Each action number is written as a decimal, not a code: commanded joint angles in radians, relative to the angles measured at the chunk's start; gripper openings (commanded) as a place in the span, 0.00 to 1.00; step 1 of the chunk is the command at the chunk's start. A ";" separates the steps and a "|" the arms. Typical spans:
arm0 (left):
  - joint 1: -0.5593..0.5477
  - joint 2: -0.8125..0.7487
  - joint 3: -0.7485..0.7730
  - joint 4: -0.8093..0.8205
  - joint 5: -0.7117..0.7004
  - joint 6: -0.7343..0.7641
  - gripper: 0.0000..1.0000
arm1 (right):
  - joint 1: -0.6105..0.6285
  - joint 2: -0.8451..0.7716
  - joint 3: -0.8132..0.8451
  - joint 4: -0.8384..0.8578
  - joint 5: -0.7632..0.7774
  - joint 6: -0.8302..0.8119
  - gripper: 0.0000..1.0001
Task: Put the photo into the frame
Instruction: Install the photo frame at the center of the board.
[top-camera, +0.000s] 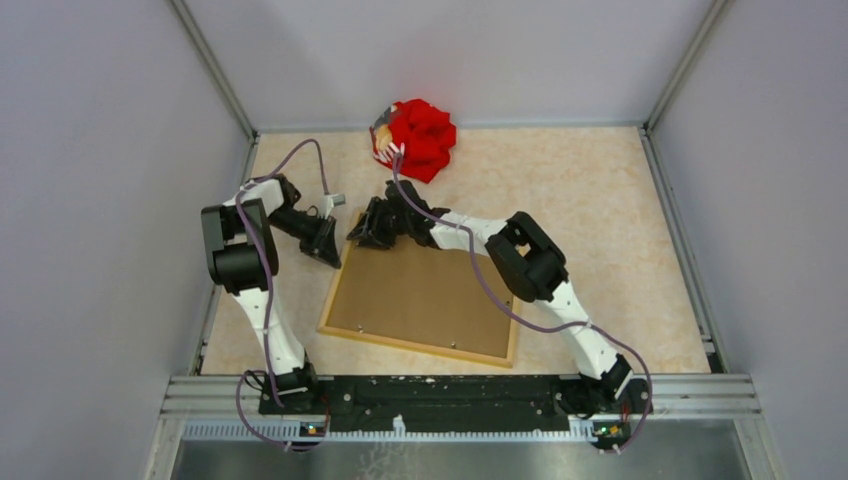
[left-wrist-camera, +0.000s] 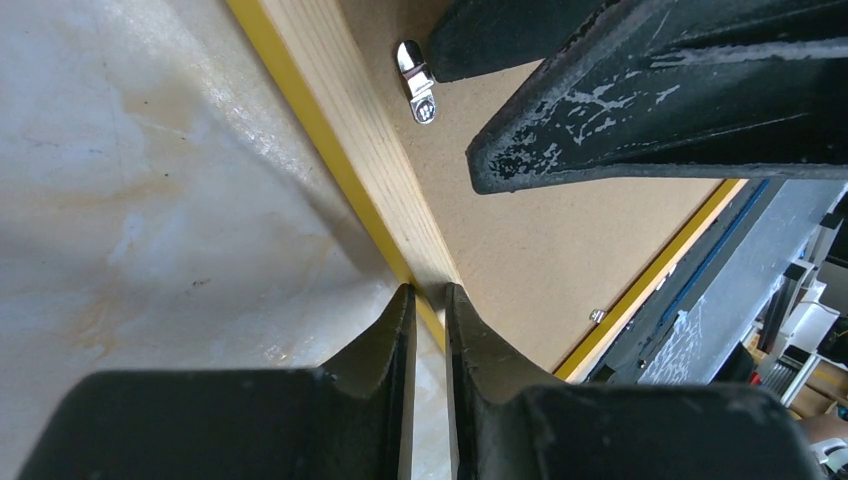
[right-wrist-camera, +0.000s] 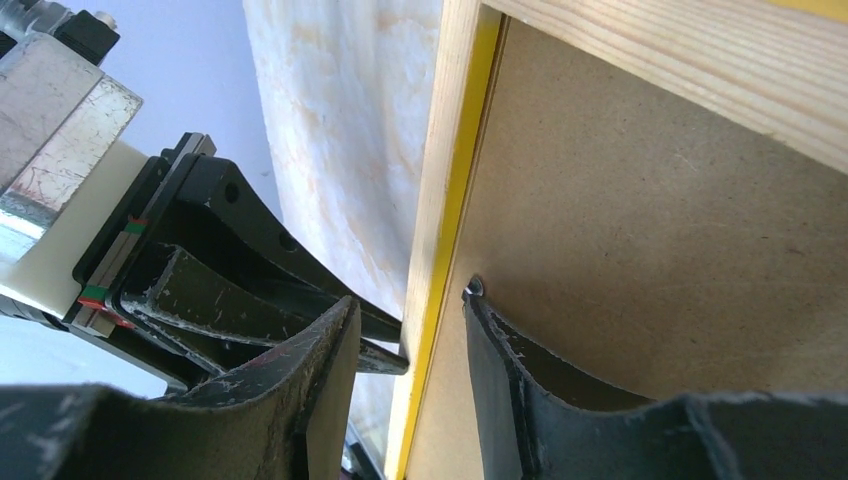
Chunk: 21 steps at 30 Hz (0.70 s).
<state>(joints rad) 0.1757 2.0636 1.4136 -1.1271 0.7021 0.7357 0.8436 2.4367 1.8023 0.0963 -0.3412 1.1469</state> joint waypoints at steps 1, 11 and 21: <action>-0.017 0.013 -0.031 0.057 -0.008 0.038 0.19 | 0.013 0.029 0.056 0.005 -0.005 -0.005 0.44; -0.017 0.011 -0.026 0.053 -0.006 0.039 0.18 | 0.015 0.052 0.072 0.016 -0.023 0.003 0.43; -0.018 -0.001 -0.018 0.030 0.004 0.052 0.18 | 0.020 0.066 0.103 0.021 -0.051 -0.001 0.43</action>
<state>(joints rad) 0.1761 2.0636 1.4136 -1.1282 0.7040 0.7380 0.8436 2.4832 1.8557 0.1112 -0.3721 1.1538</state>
